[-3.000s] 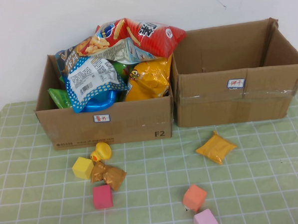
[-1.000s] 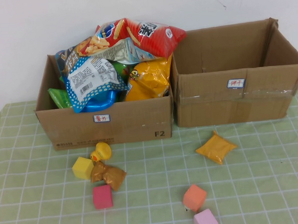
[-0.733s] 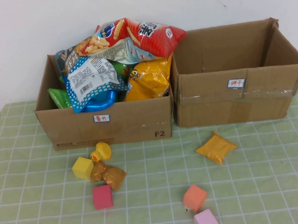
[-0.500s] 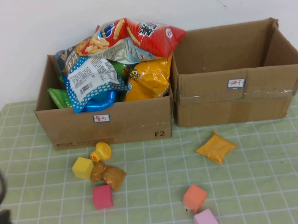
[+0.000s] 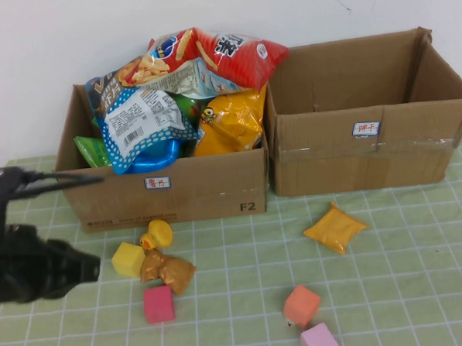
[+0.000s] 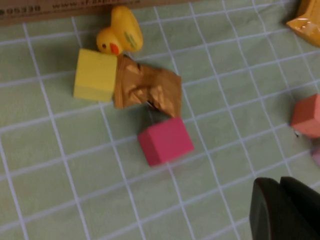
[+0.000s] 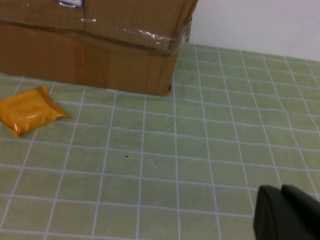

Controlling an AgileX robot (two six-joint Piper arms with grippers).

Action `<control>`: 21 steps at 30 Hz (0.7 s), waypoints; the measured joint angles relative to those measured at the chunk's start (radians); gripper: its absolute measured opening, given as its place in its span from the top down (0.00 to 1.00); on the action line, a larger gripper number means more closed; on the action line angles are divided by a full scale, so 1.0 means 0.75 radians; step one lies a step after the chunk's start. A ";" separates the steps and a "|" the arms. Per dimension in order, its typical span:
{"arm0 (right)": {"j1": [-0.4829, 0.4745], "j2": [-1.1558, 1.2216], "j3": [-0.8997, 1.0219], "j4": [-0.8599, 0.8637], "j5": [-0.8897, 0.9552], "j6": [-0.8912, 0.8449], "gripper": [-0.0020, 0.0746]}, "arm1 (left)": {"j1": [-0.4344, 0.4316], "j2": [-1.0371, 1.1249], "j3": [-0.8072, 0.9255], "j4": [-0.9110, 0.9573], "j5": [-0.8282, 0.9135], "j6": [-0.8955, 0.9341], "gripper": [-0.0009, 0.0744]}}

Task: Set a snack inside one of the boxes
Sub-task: Pick up the biscuit

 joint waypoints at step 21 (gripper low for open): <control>0.000 0.000 0.024 0.005 -0.068 0.003 0.98 | -0.523 0.810 -0.754 0.829 0.262 -0.530 0.89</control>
